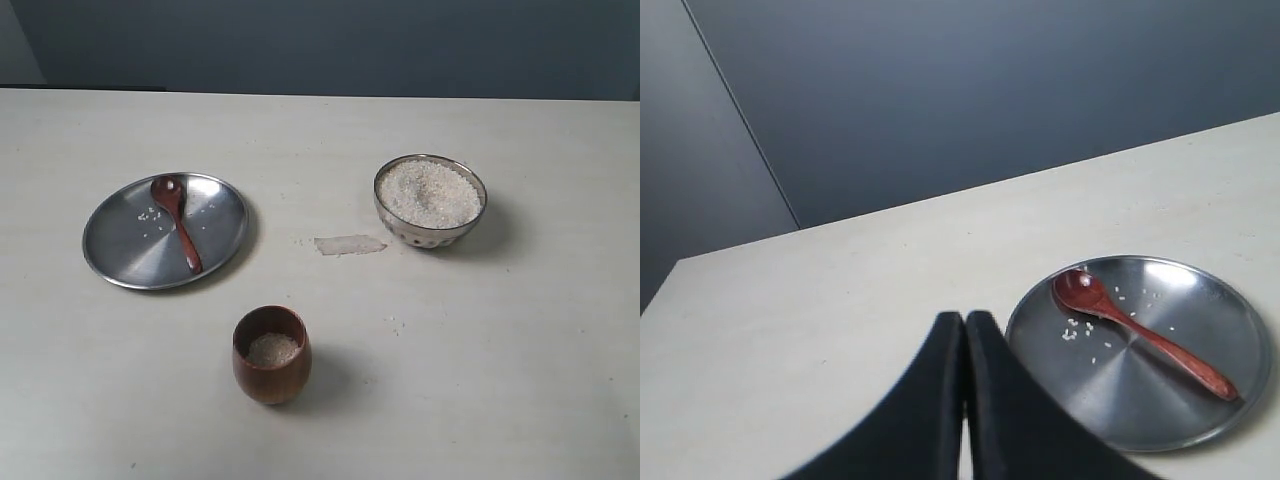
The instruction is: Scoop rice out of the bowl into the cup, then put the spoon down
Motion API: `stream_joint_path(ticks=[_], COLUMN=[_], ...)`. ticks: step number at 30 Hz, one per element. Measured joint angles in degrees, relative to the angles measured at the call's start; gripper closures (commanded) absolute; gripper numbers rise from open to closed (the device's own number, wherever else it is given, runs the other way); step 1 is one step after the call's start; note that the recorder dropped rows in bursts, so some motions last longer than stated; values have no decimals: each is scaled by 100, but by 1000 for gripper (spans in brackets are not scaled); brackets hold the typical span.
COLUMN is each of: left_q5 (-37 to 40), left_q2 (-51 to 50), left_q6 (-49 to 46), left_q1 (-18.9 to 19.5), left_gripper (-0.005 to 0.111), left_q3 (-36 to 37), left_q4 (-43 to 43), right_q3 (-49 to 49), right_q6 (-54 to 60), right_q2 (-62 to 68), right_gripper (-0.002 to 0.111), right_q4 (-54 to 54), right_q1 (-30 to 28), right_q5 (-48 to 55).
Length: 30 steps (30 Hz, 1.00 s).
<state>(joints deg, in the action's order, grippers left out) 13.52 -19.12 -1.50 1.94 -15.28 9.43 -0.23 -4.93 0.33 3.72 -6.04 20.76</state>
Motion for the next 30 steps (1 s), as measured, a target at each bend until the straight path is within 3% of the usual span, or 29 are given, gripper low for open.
stream_joint_path(ticks=[15,30], left_q5=[-276,5], left_q2=[1399,1873], left_q6=[94,150], left_q1=[0,0], left_gripper=[106,106], left_q3=[1460,1499], left_q4=[-47,-909], right_q3=[0,0], right_q6=[0,-13], right_q2=[0,0], right_gripper=[108,108], right_q4=[-10,-10], right_q1=[0,0], right_q5=[0,0])
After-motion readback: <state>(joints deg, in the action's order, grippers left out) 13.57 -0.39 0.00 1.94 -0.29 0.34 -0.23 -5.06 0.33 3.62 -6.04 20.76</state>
